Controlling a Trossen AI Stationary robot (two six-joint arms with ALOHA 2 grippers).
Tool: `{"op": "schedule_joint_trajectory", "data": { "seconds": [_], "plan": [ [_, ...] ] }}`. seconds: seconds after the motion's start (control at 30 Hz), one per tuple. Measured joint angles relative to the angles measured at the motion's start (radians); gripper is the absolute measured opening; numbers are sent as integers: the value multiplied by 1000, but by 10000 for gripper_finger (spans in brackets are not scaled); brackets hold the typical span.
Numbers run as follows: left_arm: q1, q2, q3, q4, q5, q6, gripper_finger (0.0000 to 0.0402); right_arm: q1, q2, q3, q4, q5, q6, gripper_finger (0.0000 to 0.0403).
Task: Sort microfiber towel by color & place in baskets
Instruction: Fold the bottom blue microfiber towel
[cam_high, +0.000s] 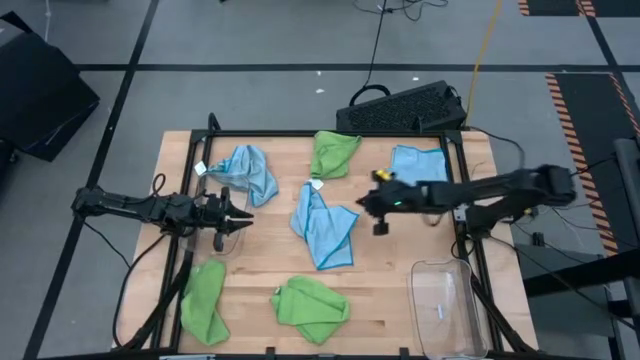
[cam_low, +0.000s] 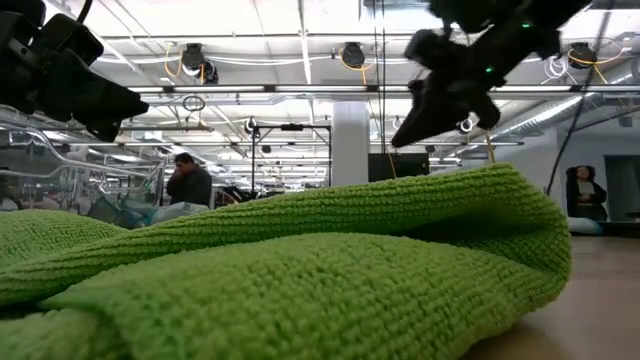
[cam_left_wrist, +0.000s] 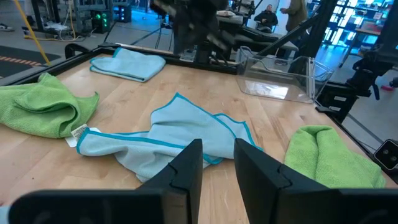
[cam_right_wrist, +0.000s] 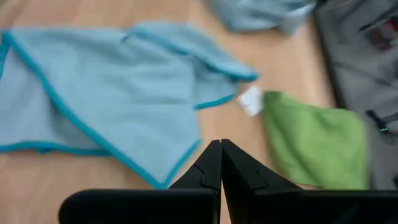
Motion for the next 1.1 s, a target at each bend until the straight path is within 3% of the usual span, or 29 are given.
{"op": "schedule_joint_trajectory", "data": {
  "seconds": [0.1, 0.23, 0.4, 0.7, 1.1],
  "plan": [
    [0, 0, 0, 0, 0, 0, 93, 24, 130, 124, -145, -17, 15, 0],
    [0, 0, 0, 0, 0, 0, 93, 34, 251, 264, -352, -115, 72, 6],
    [0, 0, 0, 0, 0, 0, 93, 34, 296, 306, -371, -153, 74, 51],
    [0, 0, 0, 0, 0, 0, 93, 25, 296, 221, -327, -122, -106, 148],
    [0, 0, 0, 0, 0, 0, 93, 11, 296, 3, -14, -71, -256, 159]
  ]
}}
